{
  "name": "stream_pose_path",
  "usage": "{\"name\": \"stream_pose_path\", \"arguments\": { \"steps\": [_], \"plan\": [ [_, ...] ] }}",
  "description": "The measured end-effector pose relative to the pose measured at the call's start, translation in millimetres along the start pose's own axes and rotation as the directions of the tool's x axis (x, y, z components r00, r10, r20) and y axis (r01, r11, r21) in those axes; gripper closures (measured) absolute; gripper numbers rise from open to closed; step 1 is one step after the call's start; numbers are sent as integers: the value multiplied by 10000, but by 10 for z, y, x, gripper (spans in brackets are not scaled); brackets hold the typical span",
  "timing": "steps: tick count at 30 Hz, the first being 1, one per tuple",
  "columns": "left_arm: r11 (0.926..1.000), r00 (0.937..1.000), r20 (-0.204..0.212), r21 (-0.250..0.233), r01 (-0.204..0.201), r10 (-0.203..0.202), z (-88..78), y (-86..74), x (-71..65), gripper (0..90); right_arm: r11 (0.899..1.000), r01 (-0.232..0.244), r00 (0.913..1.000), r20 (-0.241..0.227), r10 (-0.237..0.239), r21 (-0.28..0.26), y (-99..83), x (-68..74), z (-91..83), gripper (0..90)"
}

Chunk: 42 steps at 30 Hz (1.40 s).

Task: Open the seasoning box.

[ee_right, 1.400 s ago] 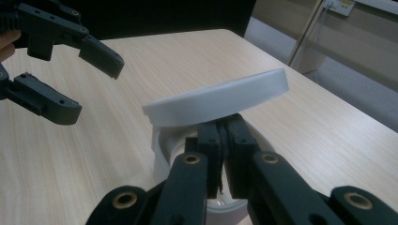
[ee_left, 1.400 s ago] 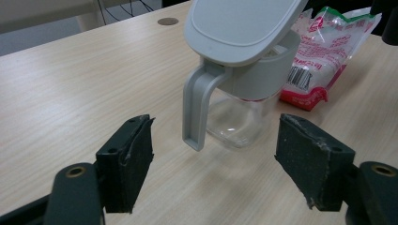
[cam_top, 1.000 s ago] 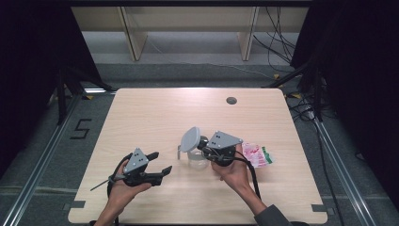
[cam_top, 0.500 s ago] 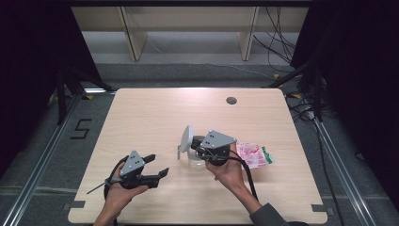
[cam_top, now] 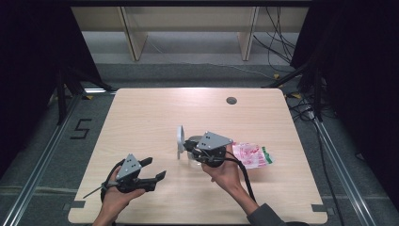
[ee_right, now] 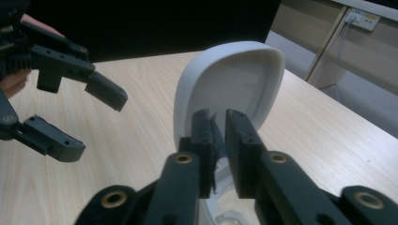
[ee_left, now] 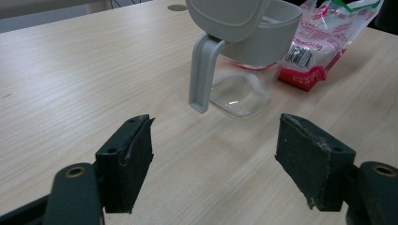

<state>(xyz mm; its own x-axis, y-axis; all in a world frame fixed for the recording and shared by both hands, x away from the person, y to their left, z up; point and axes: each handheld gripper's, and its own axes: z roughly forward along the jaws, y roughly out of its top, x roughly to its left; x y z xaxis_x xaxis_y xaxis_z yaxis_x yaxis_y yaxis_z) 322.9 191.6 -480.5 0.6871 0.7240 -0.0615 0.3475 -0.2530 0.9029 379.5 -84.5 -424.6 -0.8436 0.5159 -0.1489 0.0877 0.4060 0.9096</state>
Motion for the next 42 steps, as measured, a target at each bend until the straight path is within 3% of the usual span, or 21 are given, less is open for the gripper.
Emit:
{"name": "stream_pose_path", "arguments": {
  "steps": [3,8,9,11,14,17,19,21,22,25,26,30,32,35,36,37,38,39,40,41,42],
  "plan": [
    [10000,10000,-15,59,75,-75,-1,-18,-28,268,9987,-509,9986,125,510,-71,-11,-5,-48,729],
    [9998,9999,-27,133,-150,151,-12,-38,-29,268,9991,-424,9990,109,424,-8,-81,-3,-240,627],
    [9999,10000,-87,124,30,-29,-14,-52,-45,268,9967,-806,9962,327,805,23,-126,15,-314,596],
    [9999,10000,-54,113,48,-47,-18,-62,-53,267,9829,-1835,9820,422,1841,-174,-293,-12,-525,553],
    [9999,9999,-103,104,61,-60,-35,-69,-60,268,9749,-2225,9717,810,2218,2,-463,-19,-708,543],
    [10000,10000,-85,57,47,-47,-48,-76,-55,267,9727,-2319,9690,908,2298,129,-559,-42,-798,521],
    [9999,9999,-119,55,107,-107,-53,-82,-49,267,9583,-2853,9512,1267,2815,133,-670,-48,-918,491],
    [9999,9999,-110,46,101,-101,-54,-86,-51,268,9633,-2682,9544,1401,2637,139,-724,-73,-987,481],
    [9999,9999,-93,64,91,-91,-53,-87,-47,268,9526,-3039,9410,1597,2983,109,-745,-65,-1022,471],
    [9998,9998,-136,126,141,-139,-49,-95,-41,268,9462,-3234,9316,1785,3167,92,-817,-104,-1108,454],
    [9997,9997,-126,122,208,-206,-47,-104,-39,268,9342,-3568,9171,1903,3502,4,-834,-91,-1136,449],
    [9997,9997,-107,119,224,-223,-44,-103,-36,268,9344,-3561,9186,1849,3491,48,-899,-120,-1225,449],
    [9996,9996,-95,131,255,-254,-46,-110,-41,268,9261,-3773,9065,2042,3696,-14,-960,-104,-1285,450],
    [9996,9996,-82,123,265,-264,-43,-107,-43,267,9228,-3851,9004,2249,3725,133,-992,-95,-1337,448],
    [9996,9996,-92,104,278,-277,-38,-113,-42,267,9351,-3542,9147,2106,3450,68,-1012,-123,-1333,448],
    [9996,9996,-92,104,278,-277,-38,-113,-42,267,9351,-3542,9147,2106,3450,68,-1012,-123,-1333,448],
    [9995,9996,-105,123,282,-281,-41,-118,-39,268,9288,-3696,9082,2222,3547,279,-1027,-124,-1373,448],
    [9995,9995,-100,111,301,-300,-41,-115,-38,268,9156,-4019,8934,2249,3889,134,-1025,-115,-1372,448],
    [9995,9995,-95,107,301,-300,-42,-112,-35,268,9202,-3902,8958,2445,3713,324,-1048,-131,-1404,448],
    [9995,9995,-105,118,307,-306,-43,-113,-32,268,9039,-4277,8741,2604,4101,120,-1054,-114,-1413,448],
    [9995,9995,-105,118,307,-306,-43,-113,-32,267,9064,-4223,8728,2737,4041,84,-1077,-138,-1429,452]
  ]
}}
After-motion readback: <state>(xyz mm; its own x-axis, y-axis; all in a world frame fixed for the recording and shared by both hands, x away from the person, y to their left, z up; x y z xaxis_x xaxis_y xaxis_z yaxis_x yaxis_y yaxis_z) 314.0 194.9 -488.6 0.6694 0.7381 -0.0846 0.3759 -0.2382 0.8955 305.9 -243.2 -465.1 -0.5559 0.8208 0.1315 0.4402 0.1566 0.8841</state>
